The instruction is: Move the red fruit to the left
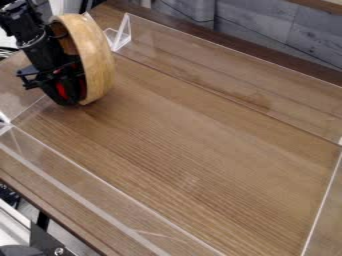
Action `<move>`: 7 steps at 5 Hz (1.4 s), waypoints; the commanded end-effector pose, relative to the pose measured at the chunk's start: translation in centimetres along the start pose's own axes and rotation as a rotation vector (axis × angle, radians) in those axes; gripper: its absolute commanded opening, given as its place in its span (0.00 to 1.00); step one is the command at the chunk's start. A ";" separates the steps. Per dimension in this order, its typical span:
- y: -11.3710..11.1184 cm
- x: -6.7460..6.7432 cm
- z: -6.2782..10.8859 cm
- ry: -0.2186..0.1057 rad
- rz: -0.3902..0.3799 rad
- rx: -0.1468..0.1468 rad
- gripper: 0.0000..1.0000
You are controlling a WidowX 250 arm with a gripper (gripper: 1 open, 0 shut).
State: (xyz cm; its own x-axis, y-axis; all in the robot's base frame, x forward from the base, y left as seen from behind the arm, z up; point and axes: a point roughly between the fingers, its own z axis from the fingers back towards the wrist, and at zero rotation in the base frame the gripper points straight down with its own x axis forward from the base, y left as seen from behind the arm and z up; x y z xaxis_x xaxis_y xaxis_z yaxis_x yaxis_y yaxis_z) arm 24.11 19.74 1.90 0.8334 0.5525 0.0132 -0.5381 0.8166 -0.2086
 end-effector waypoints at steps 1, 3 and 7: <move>0.0 -1.4 0.3 0.007 0.086 -0.007 0.00; -1.1 -1.9 0.4 0.022 0.130 -0.023 0.00; -2.4 -2.9 -0.5 0.034 0.264 -0.039 0.00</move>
State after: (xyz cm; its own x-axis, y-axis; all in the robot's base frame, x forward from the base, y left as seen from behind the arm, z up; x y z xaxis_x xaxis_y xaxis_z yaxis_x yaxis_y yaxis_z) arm 23.36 16.62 1.99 0.6719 0.7378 -0.0646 -0.7280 0.6418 -0.2412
